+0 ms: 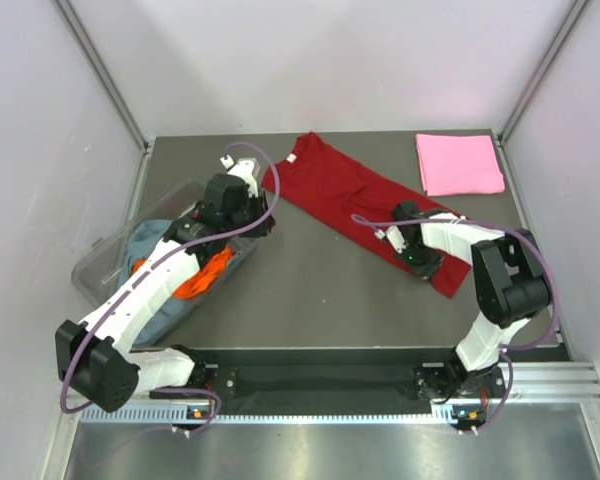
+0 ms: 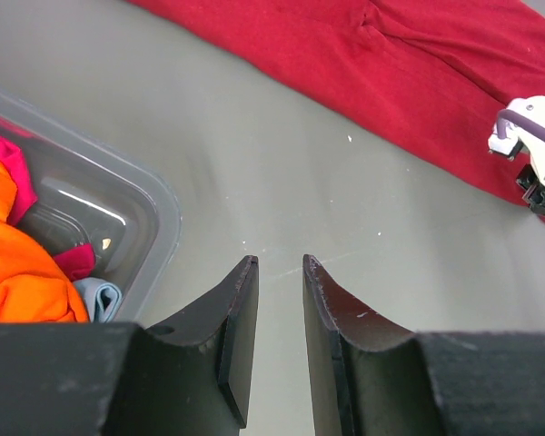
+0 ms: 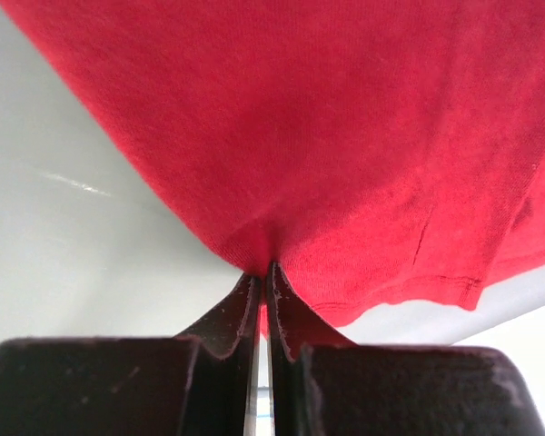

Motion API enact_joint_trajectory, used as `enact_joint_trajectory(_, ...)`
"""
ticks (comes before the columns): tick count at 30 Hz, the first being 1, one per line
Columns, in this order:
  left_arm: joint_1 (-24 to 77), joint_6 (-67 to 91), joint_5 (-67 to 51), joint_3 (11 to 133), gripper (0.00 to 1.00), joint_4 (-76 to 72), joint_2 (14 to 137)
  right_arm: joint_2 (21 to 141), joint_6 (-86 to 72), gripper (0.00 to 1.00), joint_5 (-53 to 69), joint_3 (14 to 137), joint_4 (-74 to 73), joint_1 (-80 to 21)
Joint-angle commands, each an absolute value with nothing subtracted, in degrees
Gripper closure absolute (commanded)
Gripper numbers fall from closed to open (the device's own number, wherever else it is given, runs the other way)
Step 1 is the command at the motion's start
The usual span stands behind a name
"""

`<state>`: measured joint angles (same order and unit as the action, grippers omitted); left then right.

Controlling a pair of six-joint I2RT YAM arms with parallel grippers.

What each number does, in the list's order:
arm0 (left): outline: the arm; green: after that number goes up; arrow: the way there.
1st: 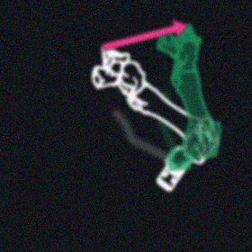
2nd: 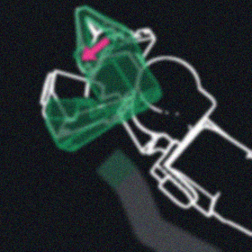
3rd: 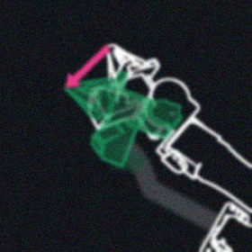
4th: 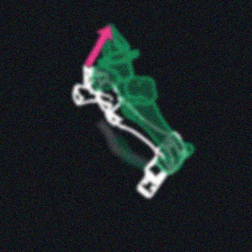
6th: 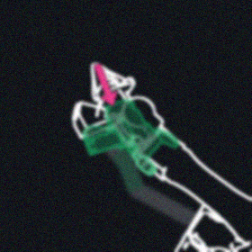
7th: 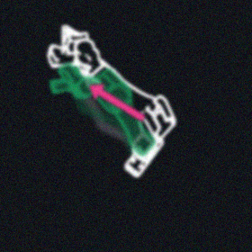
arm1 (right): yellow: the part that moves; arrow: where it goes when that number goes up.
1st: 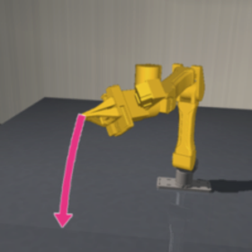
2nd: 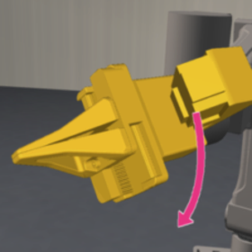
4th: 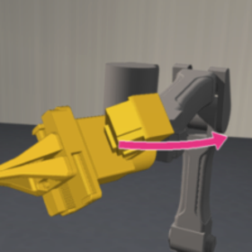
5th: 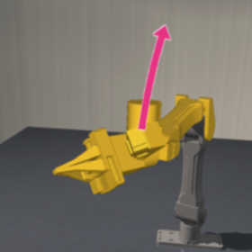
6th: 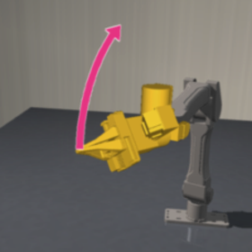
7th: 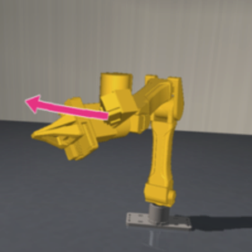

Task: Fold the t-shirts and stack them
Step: Fold the tshirt

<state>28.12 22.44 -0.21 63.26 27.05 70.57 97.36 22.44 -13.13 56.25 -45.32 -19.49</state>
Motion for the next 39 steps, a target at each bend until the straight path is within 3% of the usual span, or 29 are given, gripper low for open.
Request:
enact_joint_trajectory(1, 27.25, 22.94, 0.97, 63.28, 0.69, 25.75, 69.26, 99.67, 18.91, 1.0, -6.07, 58.88, -46.14, -22.92)
enact_joint_trajectory(6, 25.06, 25.75, 1.93, 63.98, 0.69, 26.54, 71.36, 101.33, 15.21, 1.0, -5.89, 59.06, -47.11, -26.8)
enact_joint_trajectory(17, 17.76, 27.86, 0.53, 77.6, 0.68, 26.28, 84.1, 101.25, 9.67, 1.0, -5.71, 62.31, -48.77, -34.97)
enact_joint_trajectory(28, 17.67, 29.35, 0.79, 90.87, 0.74, 24.35, 102.74, 101.52, 5.72, 1.0, -5.63, 61.0, -47.82, -44.02)
enact_joint_trajectory(39, 18.54, 32.08, 1.05, 93.51, 0.8, 18.81, 113.11, 98.62, 3.16, 1.0, -4.48, 61.44, -47.46, -50.09)
